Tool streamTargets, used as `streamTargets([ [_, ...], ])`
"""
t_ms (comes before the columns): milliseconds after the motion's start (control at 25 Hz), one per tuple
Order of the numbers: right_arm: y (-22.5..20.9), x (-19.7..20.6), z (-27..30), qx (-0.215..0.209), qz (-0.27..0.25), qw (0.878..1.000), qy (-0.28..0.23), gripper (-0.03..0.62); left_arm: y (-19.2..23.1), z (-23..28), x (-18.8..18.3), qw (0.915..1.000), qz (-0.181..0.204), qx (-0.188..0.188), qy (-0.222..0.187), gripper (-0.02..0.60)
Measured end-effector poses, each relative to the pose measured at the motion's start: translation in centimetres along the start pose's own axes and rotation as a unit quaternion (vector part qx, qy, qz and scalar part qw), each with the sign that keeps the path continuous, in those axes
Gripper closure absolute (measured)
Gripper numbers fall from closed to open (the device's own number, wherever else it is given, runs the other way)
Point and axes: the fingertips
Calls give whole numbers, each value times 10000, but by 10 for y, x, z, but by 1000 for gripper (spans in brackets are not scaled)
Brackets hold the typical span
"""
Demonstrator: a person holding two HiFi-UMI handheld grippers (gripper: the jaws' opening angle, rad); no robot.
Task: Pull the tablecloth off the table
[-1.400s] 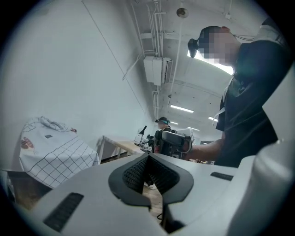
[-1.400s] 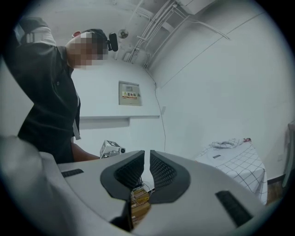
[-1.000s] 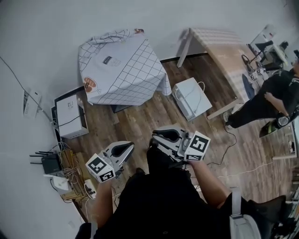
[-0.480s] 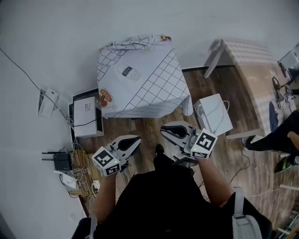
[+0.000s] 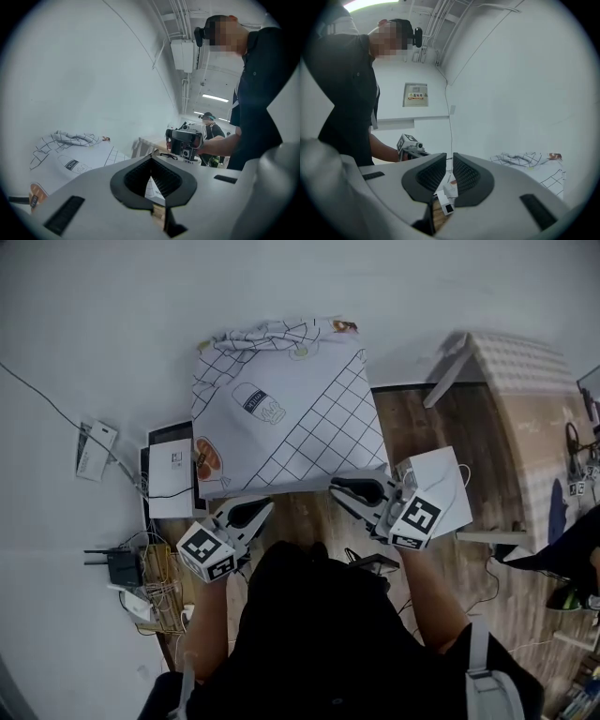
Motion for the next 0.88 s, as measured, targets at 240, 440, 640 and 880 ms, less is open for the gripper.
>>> streamTargets([
  [240,-62,-3,24,170,98,9997,123,523,68,24,6,9999,-124,-31,-53,571],
  [440,-121,-4,60,379,266,9983,357,484,137,46,12,9994,-327,65,29,571],
  [640,-182,7,89,642,389,9942,771,456,201,66,33,9983,-310,161,464,571],
  [880,-245,26,113,993,238,9826,1551,418,269,72,54,9941,-105,121,1076,508],
])
Point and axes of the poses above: the fingertips, and each gripper's own axes: z forward along the fingers, y to its left, x out of its underside, and after that the axes turned 8 degrees about z, right-handed
